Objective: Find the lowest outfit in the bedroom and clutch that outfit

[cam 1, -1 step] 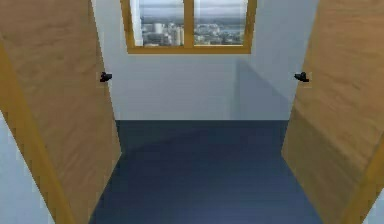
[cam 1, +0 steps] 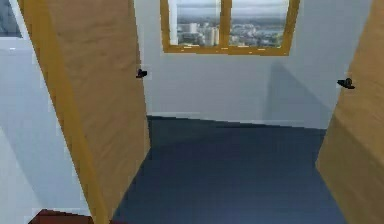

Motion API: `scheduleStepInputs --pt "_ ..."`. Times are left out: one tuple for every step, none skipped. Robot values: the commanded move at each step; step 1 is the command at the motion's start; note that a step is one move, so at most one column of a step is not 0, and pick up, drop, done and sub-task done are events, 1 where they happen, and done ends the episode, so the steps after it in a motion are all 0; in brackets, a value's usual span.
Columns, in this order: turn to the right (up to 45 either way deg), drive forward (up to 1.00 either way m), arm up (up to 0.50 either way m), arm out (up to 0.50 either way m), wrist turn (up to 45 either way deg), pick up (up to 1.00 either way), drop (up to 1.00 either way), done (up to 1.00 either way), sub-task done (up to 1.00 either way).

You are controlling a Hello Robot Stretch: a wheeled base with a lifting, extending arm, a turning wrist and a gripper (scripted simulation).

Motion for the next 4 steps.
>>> scheduleStepInputs --pt "0.0 1.00 0.00 0.00 0.0 0.00 0.00 0.00 0.00" --pt "-3.0 0.00 0.00 0.00 0.0 0.00 0.00 0.00 0.00" --pt "0.0 1.00 0.00 0.00 0.0 0.00 0.00 0.00 0.00" --pt "-3.0 0.00 0.00 0.00 0.0 0.00 0.00 0.00 0.00"
